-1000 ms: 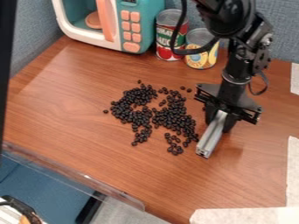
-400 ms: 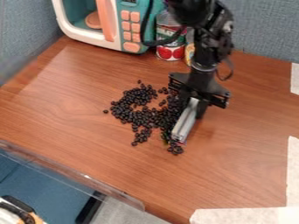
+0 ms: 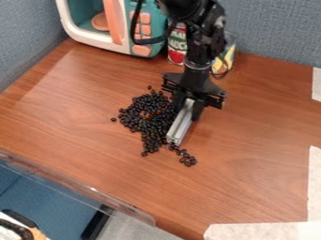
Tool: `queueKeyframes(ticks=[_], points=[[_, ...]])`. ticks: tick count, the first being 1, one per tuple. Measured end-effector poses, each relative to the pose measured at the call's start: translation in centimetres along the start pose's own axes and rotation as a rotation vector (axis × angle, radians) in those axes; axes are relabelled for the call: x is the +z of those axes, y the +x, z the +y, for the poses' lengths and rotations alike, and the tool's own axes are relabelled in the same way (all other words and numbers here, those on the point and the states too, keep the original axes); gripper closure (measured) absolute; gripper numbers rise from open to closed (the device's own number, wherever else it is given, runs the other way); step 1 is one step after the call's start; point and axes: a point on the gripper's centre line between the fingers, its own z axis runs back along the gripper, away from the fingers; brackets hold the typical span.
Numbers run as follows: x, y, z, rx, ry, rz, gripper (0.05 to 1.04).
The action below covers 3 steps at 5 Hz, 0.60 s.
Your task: Sweep into pile
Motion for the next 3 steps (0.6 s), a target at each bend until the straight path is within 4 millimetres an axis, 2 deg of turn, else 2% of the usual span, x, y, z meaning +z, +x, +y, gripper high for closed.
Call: queueKeyframes(ticks=[2,3], points=[[-0.5,-0.6,3.8,0.088,0.011,0.02,0.708],[-0.6,-0.8,4.8,0.104,0.013,0.025,0.708]])
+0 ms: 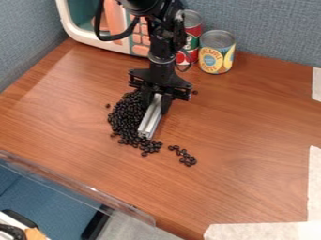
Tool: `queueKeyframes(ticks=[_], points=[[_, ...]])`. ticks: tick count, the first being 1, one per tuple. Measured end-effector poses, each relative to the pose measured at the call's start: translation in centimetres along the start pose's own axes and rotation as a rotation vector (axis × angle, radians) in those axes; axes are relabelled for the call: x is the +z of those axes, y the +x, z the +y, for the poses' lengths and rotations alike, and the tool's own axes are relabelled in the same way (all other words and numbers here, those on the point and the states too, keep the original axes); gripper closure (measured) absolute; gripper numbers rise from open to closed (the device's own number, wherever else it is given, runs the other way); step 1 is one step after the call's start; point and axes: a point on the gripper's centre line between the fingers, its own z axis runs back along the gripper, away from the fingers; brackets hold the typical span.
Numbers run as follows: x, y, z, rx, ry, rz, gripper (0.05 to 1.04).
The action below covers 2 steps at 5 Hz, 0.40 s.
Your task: Sweep into pile
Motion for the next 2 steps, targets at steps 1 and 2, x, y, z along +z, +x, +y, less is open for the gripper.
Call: queueKeyframes(ticks=[1,2], points=[[-0.03,-0.06,0.21,0.001,-0.007,0.0,0.708],[0.05,-0.25,0.14,-0.002,-0.022,0.009,0.708]])
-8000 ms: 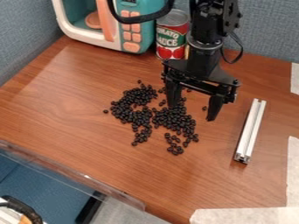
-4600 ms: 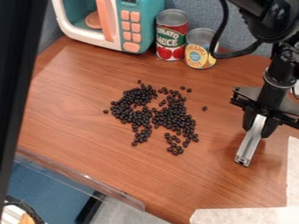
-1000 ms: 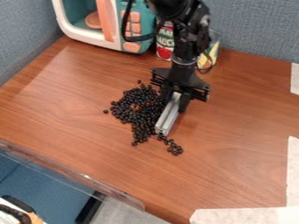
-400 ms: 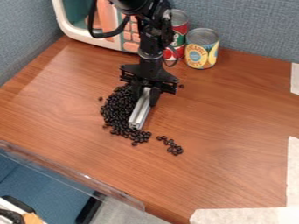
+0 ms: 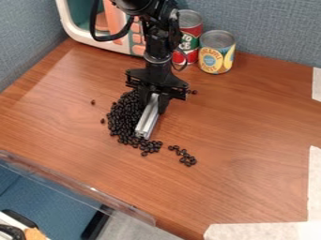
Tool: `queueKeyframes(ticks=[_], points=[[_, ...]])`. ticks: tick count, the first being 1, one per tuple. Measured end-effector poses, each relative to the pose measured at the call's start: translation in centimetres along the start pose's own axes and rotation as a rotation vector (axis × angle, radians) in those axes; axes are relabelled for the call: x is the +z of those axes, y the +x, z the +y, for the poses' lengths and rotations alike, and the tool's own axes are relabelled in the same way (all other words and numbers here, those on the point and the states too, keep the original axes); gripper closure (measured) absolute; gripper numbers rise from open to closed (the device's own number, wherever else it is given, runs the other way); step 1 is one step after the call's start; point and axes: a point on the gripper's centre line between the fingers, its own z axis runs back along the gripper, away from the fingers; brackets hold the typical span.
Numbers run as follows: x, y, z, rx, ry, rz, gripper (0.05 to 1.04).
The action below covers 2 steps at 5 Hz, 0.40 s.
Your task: Sweep into pile
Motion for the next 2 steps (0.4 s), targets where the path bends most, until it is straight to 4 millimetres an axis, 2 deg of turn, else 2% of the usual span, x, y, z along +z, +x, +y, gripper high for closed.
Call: queueKeyframes(ticks=[1,2], points=[[0.8,-0.2,-0.2,0.005,-0.024,0.018,0.708],[2.9,0.3,-1.0,0.002,-0.049,-0.032,0.708]])
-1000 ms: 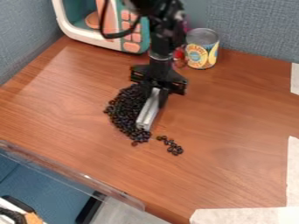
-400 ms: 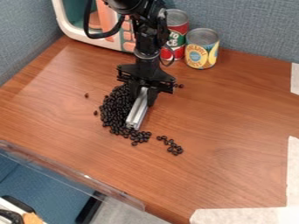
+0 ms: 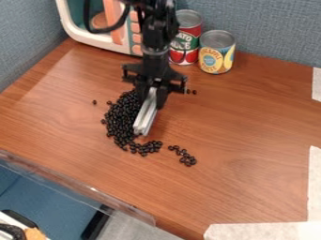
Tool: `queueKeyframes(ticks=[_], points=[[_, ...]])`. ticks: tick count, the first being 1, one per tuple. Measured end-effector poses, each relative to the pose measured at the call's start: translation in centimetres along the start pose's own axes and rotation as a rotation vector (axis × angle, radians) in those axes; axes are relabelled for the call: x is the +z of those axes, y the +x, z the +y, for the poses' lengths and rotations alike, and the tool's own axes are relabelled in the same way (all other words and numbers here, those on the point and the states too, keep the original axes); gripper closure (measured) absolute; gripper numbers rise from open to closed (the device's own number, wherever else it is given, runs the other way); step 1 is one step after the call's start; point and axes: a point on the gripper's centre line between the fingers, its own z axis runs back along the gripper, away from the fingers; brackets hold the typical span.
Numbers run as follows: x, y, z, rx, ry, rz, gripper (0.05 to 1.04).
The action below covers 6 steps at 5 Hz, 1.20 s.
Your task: Sweep into pile
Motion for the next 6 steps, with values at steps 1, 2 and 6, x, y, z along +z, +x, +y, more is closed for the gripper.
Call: queueKeyframes(ticks=[1,2,6], points=[[1.8,0.2,-1.9,-0.028,-0.013,-0.045,0.708],[1.8,-1.4,-4.0,-0.07,-0.017,-0.033,0.708],[0.9,-7.9,-9.7,-0.221,-0.047,-0.012,0.708]])
